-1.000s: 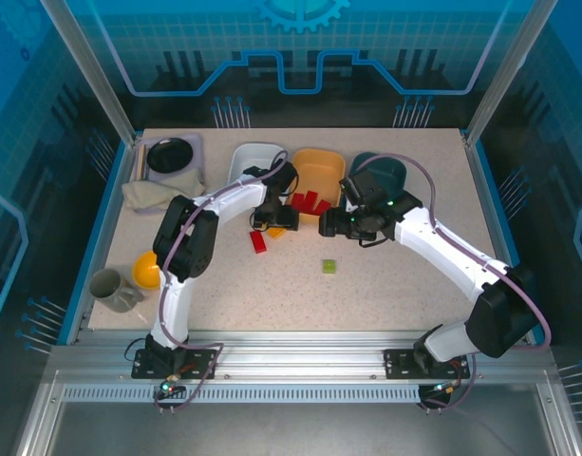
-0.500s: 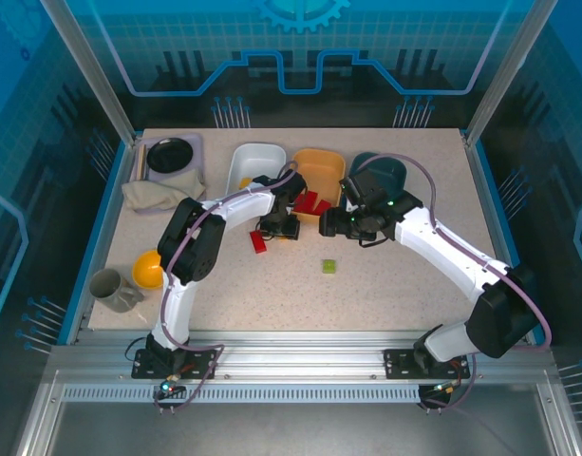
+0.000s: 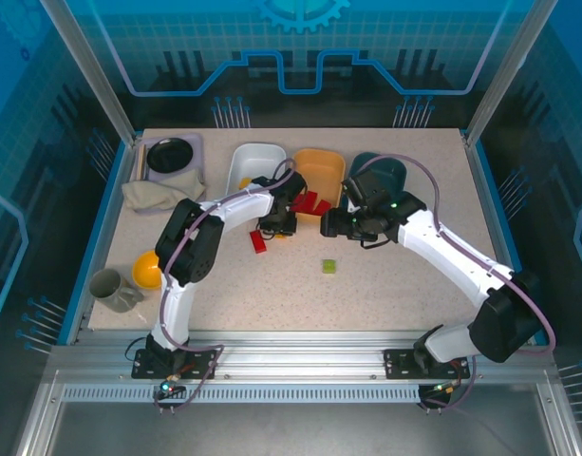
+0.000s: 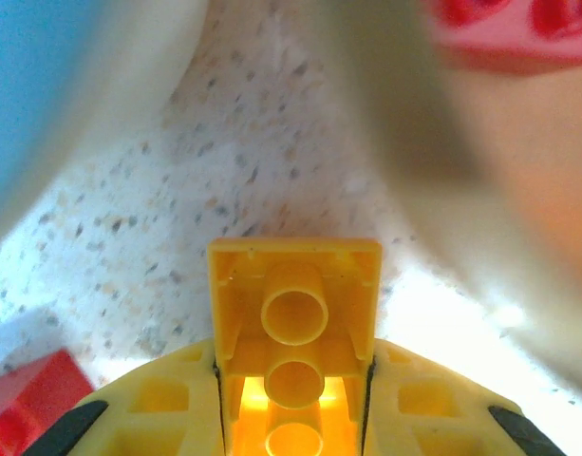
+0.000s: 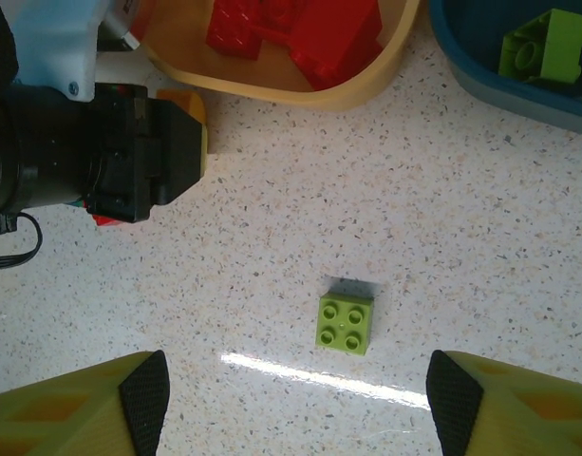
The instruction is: Sort the legos into containers by color
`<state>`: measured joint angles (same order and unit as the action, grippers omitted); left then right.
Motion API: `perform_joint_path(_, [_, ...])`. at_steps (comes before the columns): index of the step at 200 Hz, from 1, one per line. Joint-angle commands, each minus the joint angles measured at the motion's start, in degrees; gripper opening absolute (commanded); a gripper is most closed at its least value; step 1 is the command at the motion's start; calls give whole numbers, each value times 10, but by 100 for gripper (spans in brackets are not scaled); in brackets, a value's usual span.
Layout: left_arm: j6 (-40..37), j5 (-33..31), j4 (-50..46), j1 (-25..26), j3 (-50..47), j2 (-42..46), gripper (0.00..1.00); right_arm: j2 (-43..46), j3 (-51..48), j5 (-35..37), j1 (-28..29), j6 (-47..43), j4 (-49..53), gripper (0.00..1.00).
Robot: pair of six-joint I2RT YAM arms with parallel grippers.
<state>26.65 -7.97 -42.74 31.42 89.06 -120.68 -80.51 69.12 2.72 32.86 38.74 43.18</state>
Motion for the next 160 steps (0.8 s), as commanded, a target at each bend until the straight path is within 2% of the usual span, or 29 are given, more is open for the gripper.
perform_joint_path(1, [30,-11,-30,1,-40,69,21,27,-4,-8,16,-15,-15,74])
perform_joint_path(32, [49,-3,-82,-6,-51,172,22,55,-25,-68,34,-41,-107,73])
perform_joint_path(66, [47,38,-114,-76,15,184,24,24,-29,-151,44,-26,-227,74])
perform_joint_path(107, [27,48,-108,-143,178,60,25,-34,0,-163,46,-2,-320,75])
perform_joint_path(160, [34,42,-138,-176,440,-157,25,-104,43,-167,18,52,-361,76])
